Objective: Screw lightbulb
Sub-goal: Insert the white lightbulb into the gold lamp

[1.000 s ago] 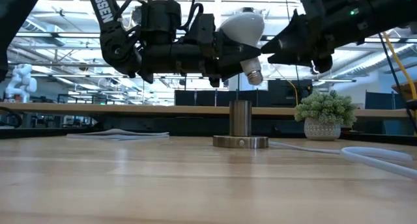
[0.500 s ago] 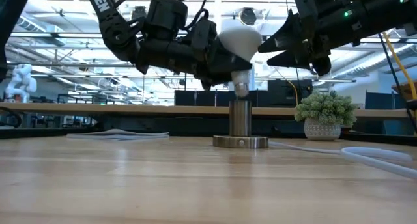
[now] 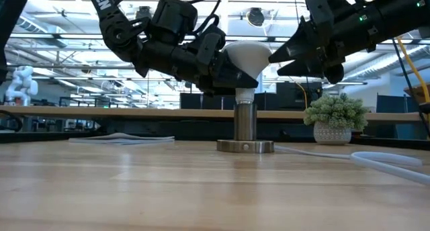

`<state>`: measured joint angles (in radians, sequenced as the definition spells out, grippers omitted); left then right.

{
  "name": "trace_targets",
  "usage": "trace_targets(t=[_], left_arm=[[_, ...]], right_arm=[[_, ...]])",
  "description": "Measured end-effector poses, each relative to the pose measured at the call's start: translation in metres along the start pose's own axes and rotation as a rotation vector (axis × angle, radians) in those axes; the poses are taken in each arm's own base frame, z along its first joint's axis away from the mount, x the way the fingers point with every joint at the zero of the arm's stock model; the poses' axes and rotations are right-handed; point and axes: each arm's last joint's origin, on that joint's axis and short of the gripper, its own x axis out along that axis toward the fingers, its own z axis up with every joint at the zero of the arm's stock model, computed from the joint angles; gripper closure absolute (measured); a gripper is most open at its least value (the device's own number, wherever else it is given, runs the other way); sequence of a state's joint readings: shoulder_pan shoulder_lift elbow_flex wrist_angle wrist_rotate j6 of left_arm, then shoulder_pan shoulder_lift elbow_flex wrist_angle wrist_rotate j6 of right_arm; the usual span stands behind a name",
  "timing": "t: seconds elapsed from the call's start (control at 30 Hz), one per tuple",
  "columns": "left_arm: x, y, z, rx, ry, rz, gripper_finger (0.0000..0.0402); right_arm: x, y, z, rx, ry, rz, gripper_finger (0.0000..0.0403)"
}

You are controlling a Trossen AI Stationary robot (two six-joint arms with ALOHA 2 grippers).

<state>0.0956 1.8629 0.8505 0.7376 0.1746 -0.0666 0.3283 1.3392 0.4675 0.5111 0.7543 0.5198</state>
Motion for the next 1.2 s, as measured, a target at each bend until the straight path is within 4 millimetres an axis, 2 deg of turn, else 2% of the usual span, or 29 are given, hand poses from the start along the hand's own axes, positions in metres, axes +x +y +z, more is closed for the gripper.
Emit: trace_targets(t=[0.27, 0.53, 0.83, 1.03, 1.2], left_arm=[[0.000, -0.003, -0.005, 0.026, 0.050, 0.063, 0.0219], [0.002, -0.011, -0.009, 0.049, 0.081, 0.075, 0.0219], [0.002, -0.018, -0.008, 0.055, 0.070, 0.056, 0.0219], [-0.002, -0.019, 0.003, 0.087, 0.039, 0.053, 0.0219], [-0.003, -0.019, 0.000, 0.086, 0.066, 0.054, 0.0218]], right_arm=[[0.000, 0.000, -0.001, -0.008, 0.008, -0.004, 0.0198], [0.000, 0.000, -0.001, -0.009, 0.021, 0.017, 0.0200], [0.000, -0.001, -0.003, -0.020, 0.033, 0.014, 0.0200], [0.000, -0.003, -0.007, -0.058, 0.068, -0.007, 0.0200], [0.001, -0.005, -0.012, -0.085, 0.094, -0.024, 0.0200]])
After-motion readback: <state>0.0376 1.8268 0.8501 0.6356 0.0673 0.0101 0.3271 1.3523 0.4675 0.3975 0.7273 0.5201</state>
